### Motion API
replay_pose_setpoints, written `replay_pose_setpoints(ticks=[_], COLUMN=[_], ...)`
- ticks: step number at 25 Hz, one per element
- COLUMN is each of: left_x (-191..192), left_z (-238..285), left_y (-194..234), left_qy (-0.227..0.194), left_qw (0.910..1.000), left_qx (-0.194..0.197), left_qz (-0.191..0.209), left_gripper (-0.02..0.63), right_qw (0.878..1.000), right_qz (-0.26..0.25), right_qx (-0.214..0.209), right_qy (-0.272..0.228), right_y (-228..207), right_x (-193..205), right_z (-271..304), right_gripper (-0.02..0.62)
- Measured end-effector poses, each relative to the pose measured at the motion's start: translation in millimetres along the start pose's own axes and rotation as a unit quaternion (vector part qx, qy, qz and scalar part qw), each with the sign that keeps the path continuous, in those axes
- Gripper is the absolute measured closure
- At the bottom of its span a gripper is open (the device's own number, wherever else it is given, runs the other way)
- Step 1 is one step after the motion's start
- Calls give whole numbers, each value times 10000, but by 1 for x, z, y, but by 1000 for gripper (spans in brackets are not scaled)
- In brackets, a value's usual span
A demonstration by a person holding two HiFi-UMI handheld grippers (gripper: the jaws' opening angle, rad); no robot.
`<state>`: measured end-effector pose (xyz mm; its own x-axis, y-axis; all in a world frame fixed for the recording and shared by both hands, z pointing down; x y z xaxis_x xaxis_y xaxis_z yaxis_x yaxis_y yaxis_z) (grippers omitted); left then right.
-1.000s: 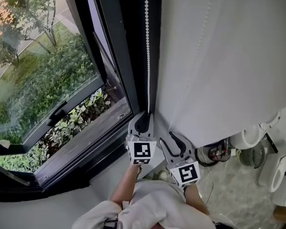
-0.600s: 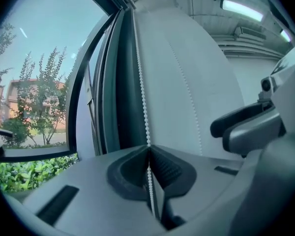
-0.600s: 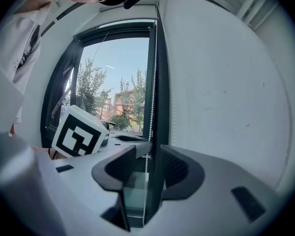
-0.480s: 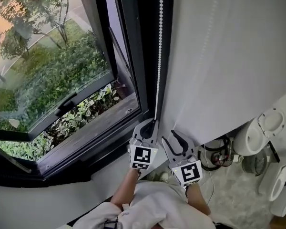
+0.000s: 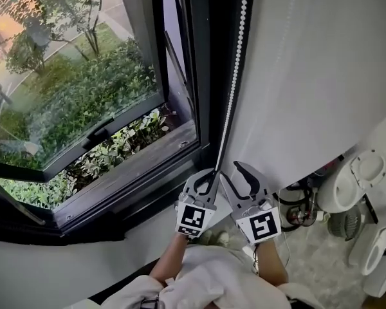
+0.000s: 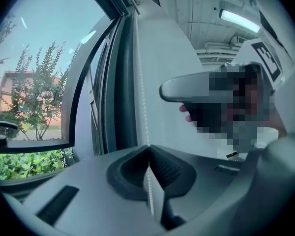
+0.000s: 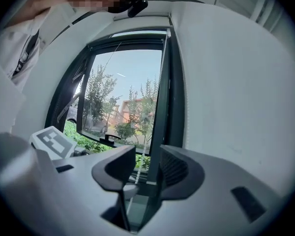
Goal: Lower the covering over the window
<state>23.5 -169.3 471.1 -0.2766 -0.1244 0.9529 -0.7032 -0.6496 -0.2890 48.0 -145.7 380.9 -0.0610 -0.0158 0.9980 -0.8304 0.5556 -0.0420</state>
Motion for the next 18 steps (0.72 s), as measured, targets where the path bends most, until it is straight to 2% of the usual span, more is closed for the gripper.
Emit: replay_pose_setpoints(ticks=[10,14,16,18], left_x=[2,1,0,0], left_z=[-11,-13,-14,-15], left_y=[-6,-9,-12,-14], left_qy=[-90,-113,-128,-141], left_qw=[9997,9996,9995,9994], left_qx=[197,264,295,318], left_qz=[-67,-75,-70,-78], left_gripper=[589,589,589,589], right_qw=[9985,9984,9985,9987], right_qz=[-378,-301,-264,-215], right_qx=[-198,-275,-308,-400], right_qy=[-332,-388,-357,-234], right_y=[11,15,16,16], right_x=[-37,-43,-43,-38], right_z=[23,28,28,26], right_gripper=[460,508,569,594])
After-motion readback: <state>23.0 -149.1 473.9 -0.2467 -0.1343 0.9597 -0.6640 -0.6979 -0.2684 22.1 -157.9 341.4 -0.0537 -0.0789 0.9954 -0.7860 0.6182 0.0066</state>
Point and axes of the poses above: the fingertips, and each gripper's own axes: z forward along the fingers, y to its left, x out of its underside, the point moved 1 cm from there along -z, backward along the fingers, and after that the axes turned 11 degrees about z, right-handed, at the moved point
